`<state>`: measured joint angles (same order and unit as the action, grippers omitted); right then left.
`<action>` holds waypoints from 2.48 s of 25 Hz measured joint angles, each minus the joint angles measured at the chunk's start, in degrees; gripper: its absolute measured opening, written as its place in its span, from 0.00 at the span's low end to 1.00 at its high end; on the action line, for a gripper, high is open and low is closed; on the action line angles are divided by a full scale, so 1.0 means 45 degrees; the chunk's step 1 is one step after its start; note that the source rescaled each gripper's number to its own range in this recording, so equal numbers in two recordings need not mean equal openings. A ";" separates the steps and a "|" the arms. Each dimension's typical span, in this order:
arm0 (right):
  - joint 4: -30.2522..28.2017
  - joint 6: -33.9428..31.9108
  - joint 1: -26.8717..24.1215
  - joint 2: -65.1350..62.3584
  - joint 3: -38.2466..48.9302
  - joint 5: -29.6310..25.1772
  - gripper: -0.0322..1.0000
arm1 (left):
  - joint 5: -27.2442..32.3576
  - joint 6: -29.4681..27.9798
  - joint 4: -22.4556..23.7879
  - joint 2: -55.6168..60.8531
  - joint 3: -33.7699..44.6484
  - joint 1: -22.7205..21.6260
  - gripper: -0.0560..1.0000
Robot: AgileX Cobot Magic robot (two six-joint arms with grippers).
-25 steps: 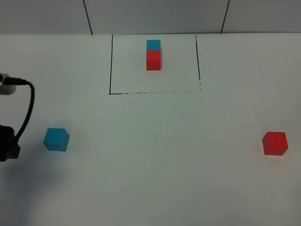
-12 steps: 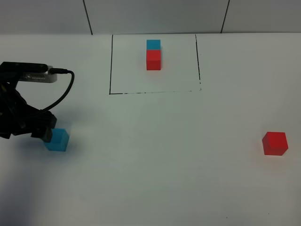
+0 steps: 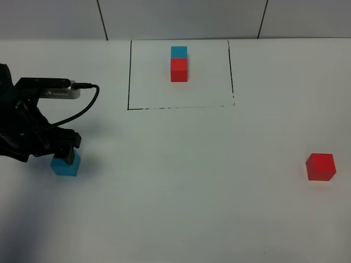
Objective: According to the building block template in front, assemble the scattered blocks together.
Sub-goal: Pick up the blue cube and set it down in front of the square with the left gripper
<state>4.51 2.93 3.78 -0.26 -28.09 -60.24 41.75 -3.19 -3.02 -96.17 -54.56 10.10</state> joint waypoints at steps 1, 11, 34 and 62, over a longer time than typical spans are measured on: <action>0.0000 0.0012 0.0000 0.0000 0.0000 0.0000 0.59 | -0.0135 -0.0004 0.0014 -0.0070 0.0000 0.0012 0.90; 0.0000 0.0012 0.0000 0.0000 0.0000 0.0000 0.59 | -0.1160 -0.0313 0.0070 -0.1272 0.0000 0.0282 0.90; 0.0000 -0.0001 0.0000 0.0000 0.0000 0.0000 0.59 | -0.0487 0.1446 0.0192 -0.2607 -0.0964 0.0506 0.05; 0.0000 -0.0001 0.0000 0.0000 0.0000 0.0000 0.59 | 0.5849 1.1783 0.0475 -0.9416 -1.3793 0.5208 0.05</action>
<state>4.51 2.93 3.78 -0.26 -28.09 -60.24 68.07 49.84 -0.88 -138.54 -116.62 33.53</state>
